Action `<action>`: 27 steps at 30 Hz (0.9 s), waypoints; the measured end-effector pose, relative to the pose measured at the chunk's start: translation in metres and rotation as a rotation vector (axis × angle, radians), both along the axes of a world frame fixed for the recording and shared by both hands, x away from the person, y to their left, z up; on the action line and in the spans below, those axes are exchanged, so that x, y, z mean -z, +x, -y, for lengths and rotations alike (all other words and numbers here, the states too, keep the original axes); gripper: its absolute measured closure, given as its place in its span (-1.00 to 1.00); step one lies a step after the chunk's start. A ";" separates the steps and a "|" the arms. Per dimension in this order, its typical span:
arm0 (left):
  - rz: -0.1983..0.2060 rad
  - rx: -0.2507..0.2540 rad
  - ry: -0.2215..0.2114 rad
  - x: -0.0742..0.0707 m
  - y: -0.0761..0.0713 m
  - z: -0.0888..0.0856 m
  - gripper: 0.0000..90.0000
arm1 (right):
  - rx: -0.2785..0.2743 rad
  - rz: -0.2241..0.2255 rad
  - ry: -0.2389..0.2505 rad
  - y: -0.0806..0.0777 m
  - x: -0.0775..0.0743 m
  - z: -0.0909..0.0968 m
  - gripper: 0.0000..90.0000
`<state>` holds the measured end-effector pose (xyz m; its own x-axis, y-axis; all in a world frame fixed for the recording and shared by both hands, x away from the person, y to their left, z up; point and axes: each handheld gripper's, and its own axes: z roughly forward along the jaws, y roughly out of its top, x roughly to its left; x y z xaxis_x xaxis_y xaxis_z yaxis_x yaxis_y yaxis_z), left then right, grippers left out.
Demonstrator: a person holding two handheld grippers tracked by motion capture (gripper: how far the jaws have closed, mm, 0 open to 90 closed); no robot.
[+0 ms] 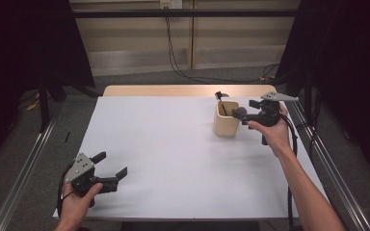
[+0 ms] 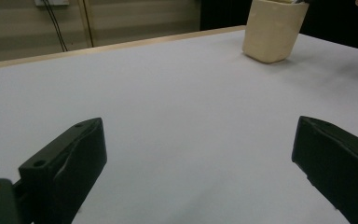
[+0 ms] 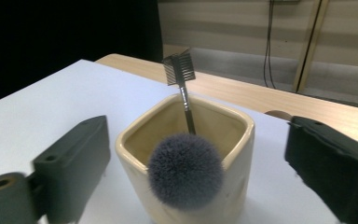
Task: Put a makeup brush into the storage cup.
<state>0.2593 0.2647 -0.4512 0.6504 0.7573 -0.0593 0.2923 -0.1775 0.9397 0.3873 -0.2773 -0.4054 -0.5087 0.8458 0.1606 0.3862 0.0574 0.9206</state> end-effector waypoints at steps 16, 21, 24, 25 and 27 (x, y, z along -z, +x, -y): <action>-0.006 -0.003 -0.012 -0.001 0.007 0.001 -0.93 | 0.002 0.030 0.032 -0.017 0.005 0.006 -1.00; -0.003 -0.002 -0.004 -0.001 0.006 0.002 -0.93 | -0.008 0.036 0.053 -0.026 0.007 0.009 -0.97; -0.003 -0.005 0.000 0.000 0.005 0.001 -0.93 | -0.013 0.042 0.027 -0.034 0.005 0.006 -0.97; -0.001 -0.003 0.001 -0.001 0.004 0.001 -0.93 | -0.004 0.052 0.018 -0.036 0.005 0.006 -0.97; 0.008 -0.002 0.000 -0.001 0.002 -0.001 -0.93 | 0.017 0.055 -0.011 -0.040 0.004 0.005 -0.97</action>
